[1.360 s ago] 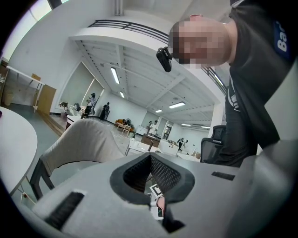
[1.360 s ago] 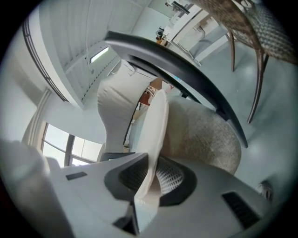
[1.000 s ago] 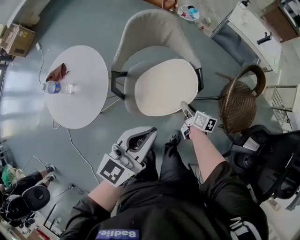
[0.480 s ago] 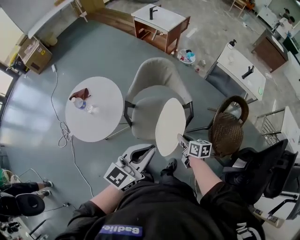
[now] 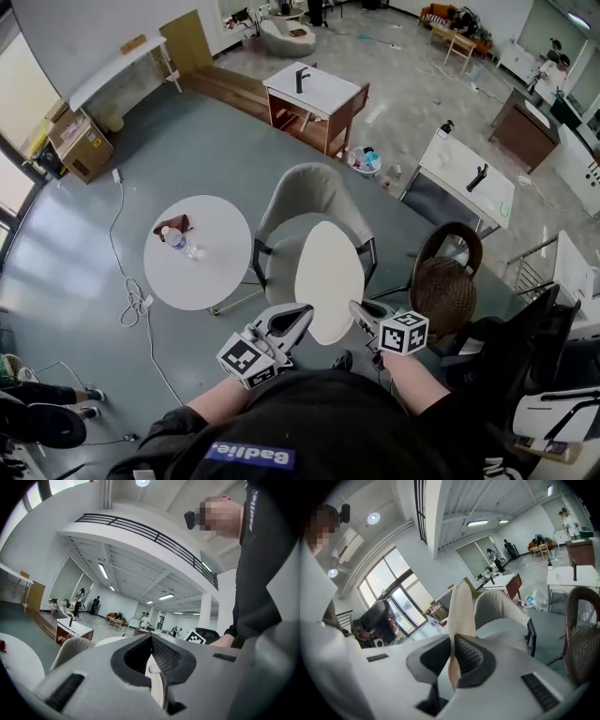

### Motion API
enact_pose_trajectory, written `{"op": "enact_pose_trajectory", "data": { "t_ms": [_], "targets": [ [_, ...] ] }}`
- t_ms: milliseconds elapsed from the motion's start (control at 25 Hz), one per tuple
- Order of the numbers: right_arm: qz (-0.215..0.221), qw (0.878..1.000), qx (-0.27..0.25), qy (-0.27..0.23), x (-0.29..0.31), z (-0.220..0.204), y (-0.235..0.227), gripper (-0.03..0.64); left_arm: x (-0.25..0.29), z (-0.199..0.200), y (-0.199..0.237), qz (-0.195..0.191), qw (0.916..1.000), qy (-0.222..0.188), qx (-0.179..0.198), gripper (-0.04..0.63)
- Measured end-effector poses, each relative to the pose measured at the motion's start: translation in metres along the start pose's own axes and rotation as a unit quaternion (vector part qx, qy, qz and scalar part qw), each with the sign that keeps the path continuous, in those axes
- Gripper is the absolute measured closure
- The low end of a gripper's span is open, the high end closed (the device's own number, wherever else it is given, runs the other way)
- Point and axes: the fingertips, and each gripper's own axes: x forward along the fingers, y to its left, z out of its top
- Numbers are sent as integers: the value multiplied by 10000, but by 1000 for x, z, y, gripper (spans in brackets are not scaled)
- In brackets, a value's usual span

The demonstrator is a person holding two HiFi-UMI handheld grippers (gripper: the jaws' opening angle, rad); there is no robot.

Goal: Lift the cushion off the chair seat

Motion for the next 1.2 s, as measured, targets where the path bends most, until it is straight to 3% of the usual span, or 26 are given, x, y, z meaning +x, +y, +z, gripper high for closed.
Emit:
{"op": "enact_pose_trajectory", "data": {
  "t_ms": [440, 1200],
  "targets": [
    [489, 9954, -474, -680, -34, 52, 71, 574, 3, 9, -18, -191, 9996, 35, 189, 583],
    [895, 9906, -860, -578, -42, 47, 109, 575, -6, 4, -31, -195, 9994, 56, 267, 583]
  ]
}}
